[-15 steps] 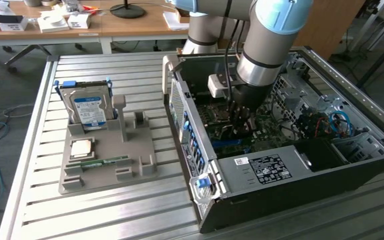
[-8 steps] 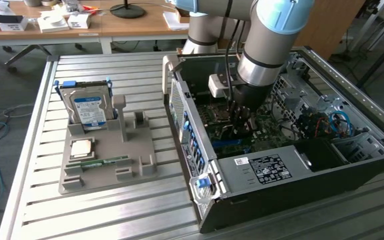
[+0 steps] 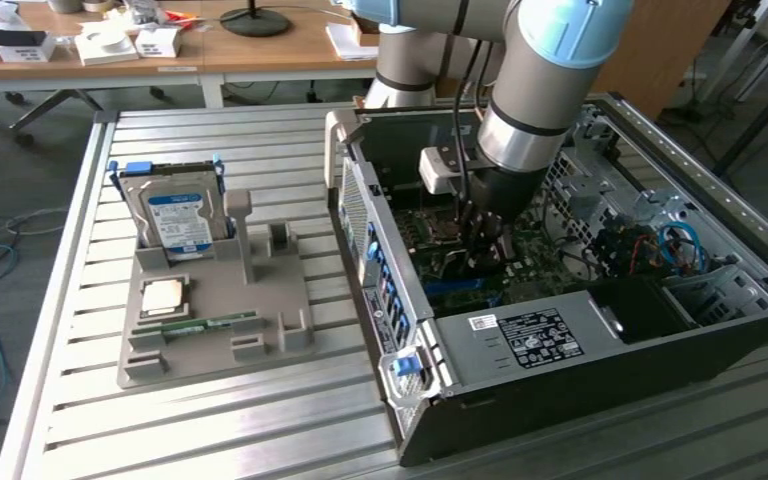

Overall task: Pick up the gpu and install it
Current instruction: 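Insert the gpu into the slot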

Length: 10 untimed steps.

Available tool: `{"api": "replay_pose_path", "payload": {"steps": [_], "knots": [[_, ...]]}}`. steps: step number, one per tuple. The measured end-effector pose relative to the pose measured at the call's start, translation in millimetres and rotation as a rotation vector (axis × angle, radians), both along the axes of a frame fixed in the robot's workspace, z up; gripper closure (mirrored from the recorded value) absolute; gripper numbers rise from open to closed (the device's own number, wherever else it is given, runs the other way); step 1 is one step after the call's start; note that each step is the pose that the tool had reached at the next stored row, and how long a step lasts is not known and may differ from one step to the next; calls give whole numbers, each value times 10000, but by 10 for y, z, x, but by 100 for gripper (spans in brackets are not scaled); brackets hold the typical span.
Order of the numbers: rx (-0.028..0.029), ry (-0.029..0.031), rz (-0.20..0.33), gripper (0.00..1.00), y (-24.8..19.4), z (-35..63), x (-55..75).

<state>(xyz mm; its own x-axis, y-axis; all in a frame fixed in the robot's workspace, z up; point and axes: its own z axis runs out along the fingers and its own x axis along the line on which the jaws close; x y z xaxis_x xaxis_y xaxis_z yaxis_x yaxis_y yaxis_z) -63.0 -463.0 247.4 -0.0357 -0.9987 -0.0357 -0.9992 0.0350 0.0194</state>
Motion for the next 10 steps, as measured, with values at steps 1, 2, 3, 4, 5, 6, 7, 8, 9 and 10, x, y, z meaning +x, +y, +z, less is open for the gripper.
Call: {"api": "replay_pose_path", "payload": {"steps": [1,2,3,4,5,6,7,8,9,10], "knots": [[-2,7,2,73,0,0,1],[-2,10,1,73,0,0,1],[-3,13,2,73,0,0,1],[-2,14,2,73,0,0,1],[-2,14,2,73,0,0,1],[-2,14,2,73,0,0,1],[-2,14,2,73,0,0,1],[-3,15,2,73,0,0,1],[-3,15,2,73,0,-1,1],[-3,14,2,73,0,-3,1]]}}
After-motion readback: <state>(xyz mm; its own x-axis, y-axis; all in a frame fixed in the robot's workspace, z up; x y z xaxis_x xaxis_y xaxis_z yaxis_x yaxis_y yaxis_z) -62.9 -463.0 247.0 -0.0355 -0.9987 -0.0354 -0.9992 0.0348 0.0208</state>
